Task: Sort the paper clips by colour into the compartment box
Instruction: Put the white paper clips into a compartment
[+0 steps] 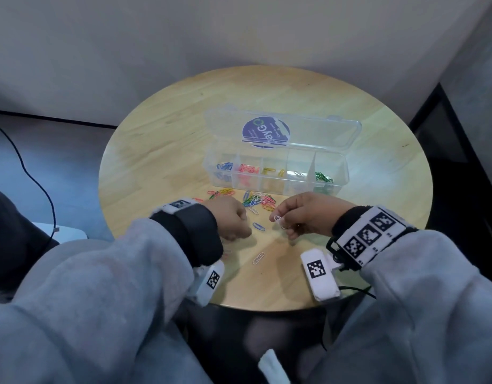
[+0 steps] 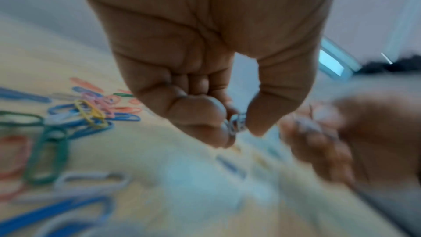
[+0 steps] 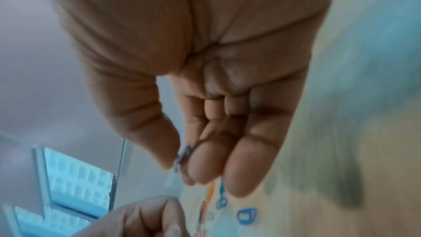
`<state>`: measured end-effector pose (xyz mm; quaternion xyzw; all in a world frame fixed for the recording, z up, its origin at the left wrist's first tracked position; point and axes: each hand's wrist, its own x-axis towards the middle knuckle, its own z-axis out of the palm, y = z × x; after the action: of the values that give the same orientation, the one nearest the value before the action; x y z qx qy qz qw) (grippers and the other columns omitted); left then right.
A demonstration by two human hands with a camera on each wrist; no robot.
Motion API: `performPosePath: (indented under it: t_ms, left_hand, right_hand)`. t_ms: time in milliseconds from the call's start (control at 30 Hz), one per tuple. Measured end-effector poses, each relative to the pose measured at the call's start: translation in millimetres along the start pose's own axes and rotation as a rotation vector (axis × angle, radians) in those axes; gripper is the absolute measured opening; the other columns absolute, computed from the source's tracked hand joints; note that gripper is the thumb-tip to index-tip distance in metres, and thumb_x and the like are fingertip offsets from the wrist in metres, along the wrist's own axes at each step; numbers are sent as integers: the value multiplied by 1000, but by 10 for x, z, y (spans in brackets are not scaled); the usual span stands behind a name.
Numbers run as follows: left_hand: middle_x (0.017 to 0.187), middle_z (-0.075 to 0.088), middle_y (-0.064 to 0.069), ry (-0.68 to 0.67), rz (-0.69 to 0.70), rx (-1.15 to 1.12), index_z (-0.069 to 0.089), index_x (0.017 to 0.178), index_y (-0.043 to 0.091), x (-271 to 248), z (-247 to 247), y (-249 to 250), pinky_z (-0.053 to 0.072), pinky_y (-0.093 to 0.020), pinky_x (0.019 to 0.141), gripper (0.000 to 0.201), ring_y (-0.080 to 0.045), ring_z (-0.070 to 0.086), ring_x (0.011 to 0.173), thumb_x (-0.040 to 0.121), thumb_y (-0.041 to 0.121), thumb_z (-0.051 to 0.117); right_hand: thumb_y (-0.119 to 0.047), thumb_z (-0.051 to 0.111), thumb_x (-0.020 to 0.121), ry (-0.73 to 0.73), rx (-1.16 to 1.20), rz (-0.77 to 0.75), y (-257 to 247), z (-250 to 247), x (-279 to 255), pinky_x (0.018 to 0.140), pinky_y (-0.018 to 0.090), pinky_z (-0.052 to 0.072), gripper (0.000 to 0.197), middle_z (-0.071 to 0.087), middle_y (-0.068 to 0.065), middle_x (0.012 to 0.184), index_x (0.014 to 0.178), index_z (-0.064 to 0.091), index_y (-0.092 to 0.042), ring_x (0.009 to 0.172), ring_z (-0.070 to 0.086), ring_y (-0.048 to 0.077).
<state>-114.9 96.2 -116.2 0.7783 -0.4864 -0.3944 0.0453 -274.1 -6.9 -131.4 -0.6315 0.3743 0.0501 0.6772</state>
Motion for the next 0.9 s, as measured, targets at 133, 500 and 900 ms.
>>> performPosePath:
  t_ms: [133, 500, 900]
  left_hand:
    - [59, 53, -5, 13, -27, -462, 42, 65, 14, -32, -195, -12, 35, -12, 39, 25, -14, 48, 51, 84, -3, 45]
    - [53, 50, -8, -260, -23, -1011, 45, 63, 11, -125, -352, -125, 30, -11, 35, 26, -13, 42, 38, 79, 7, 25]
    - [58, 40, -6, -61, -136, -452, 38, 58, 12, -102, -287, -106, 20, -19, 43, 38, -14, 30, 46, 90, 17, 57]
  right_hand:
    - [10, 32, 91, -32, 193, 18, -19, 18, -16, 56, 25, 52, 30, 47, 8, 62, 80, 57, -3, 55, 50, 16]
    - [-7, 58, 87, -27, -423, -42, -41, 225, -17, 53, 21, 41, 14, 49, -3, 66, 79, 58, -19, 53, 46, 10]
    - [-18, 65, 80, -93, -1084, -72, -86, 599, -10, 52, 22, 33, 17, 43, -10, 66, 93, 63, -27, 58, 41, 4]
